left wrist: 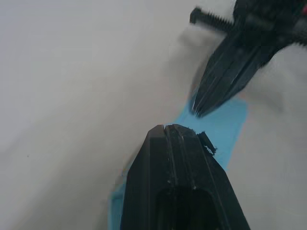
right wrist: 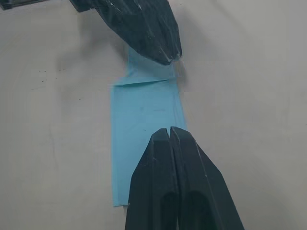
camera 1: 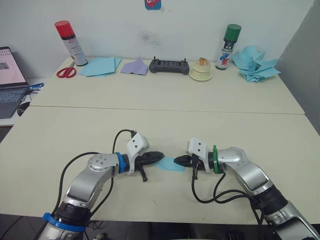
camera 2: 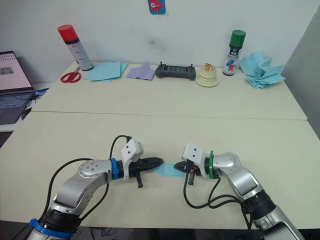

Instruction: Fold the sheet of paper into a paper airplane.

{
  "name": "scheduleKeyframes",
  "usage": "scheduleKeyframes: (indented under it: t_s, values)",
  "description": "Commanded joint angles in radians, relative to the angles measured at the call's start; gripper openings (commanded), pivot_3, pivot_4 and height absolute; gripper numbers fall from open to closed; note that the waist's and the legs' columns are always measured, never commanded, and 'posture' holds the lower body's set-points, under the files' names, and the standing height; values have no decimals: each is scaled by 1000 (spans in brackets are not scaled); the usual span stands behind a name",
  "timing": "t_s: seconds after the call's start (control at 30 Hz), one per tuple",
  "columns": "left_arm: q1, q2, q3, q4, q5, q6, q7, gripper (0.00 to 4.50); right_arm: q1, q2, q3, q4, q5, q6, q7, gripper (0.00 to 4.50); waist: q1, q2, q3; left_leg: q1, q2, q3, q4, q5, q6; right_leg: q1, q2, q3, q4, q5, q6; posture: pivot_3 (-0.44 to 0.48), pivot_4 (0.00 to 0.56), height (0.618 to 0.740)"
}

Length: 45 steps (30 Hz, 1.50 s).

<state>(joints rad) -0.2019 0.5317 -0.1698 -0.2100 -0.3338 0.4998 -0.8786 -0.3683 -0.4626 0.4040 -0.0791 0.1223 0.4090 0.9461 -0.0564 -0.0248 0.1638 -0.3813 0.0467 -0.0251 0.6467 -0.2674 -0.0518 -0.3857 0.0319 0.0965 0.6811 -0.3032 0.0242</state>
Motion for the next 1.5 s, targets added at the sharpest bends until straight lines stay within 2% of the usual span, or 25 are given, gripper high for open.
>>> scheduleKeyframes:
  t_s: [0.03, 0.2, 0.33, 0.6, 0.73, 0.77, 0.87, 1.0, 1.13, 1.23, 1.33, 1.5]
  values:
    - [-14, -20, -47, 34, 63, -20, 42, 0, 13, -13, 6, 16, -15, 19, 3, 38, 0, 0, 0, 0, 0, 0, 0, 0, 0, 0, 0, 0, 0, 0, 0, 0, 150, 740]
    - [17, 21, -75, 109, 171, -75, 85, 0, 24, -22, 2, 10, -12, 32, 2, 38, 1, 0, 0, 1, 0, 0, 0, 0, 0, 1, 0, 0, 0, 1, -2, 0, 150, 740]
    - [66, 59, -26, 118, 181, -89, 116, 0, 29, -20, 1, 4, -13, 38, -4, 38, -1, 0, -1, 2, 0, 0, 0, 0, 0, 1, 0, 0, 0, 1, -1, 0, 150, 740]
    - [120, 71, 84, 94, 139, -109, 155, 0, 30, 0, -10, 9, 4, 28, -12, 38, -1, 3, -3, 2, 0, 0, 0, 0, 0, 1, 0, 1, 0, 0, 0, 0, 150, 740]
    - [117, 60, 132, -7, 88, -153, 142, 0, 22, 44, -108, -59, 116, 28, -10, 38, -1, 3, -1, 1, 1, 0, -1, 0, 0, -1, 0, 0, 0, 0, 0, 0, 150, 740]
    - [117, 74, 152, -35, 78, -164, 132, 0, 17, 33, -131, -89, 134, 30, 1, 200, -1, 3, 1, -1, 1, 0, -1, 0, 0, -2, 0, 0, 1, 0, 0, 0, 150, 740]
    - [142, 142, 226, -151, -10, -136, 54, 768, 18, -32, -195, -194, 203, 44, 55, 959, 1, 0, 5, -3, 1, 0, 0, 0, 0, -3, 0, 0, 1, 2, -3, 0, 150, 740]
    - [207, 220, 288, -294, -103, -108, -25, 1990, 60, -108, -239, -306, 259, 11, 109, 2414, 2, -1, 8, -4, 0, -1, -1, 0, 0, -4, -2, -1, -1, 2, -4, 0, 150, 740]
    - [297, 262, 326, -406, -124, -175, -83, 3250, 119, -158, -261, -383, 284, -81, 167, 2420, 2, -2, 10, -5, 0, 0, -2, -1, -1, -4, -5, -1, -2, -1, -4, 0, 150, 740]
    - [370, 265, 336, -410, -67, -295, -111, 4190, 159, -176, -236, -362, 230, -185, 185, 1722, 2, -2, 11, -5, 0, 0, -2, -1, -1, -4, -8, -1, -2, -1, -4, 0, 150, 740]
    - [409, 260, 343, -400, -48, -357, -120, 4202, 173, -177, -198, -322, 156, -275, 176, 729, 2, -3, 13, -4, -1, 1, -1, -1, -1, -3, -8, -1, -2, -1, -4, 0, 150, 740]
    - [459, 249, 340, -428, -53, -375, -107, 4202, 163, -117, -129, -213, 30, -369, 94, 729, 1, -4, 14, -3, -1, 2, -1, -1, -1, -3, -8, -1, -1, -3, 1, 0, 150, 740]
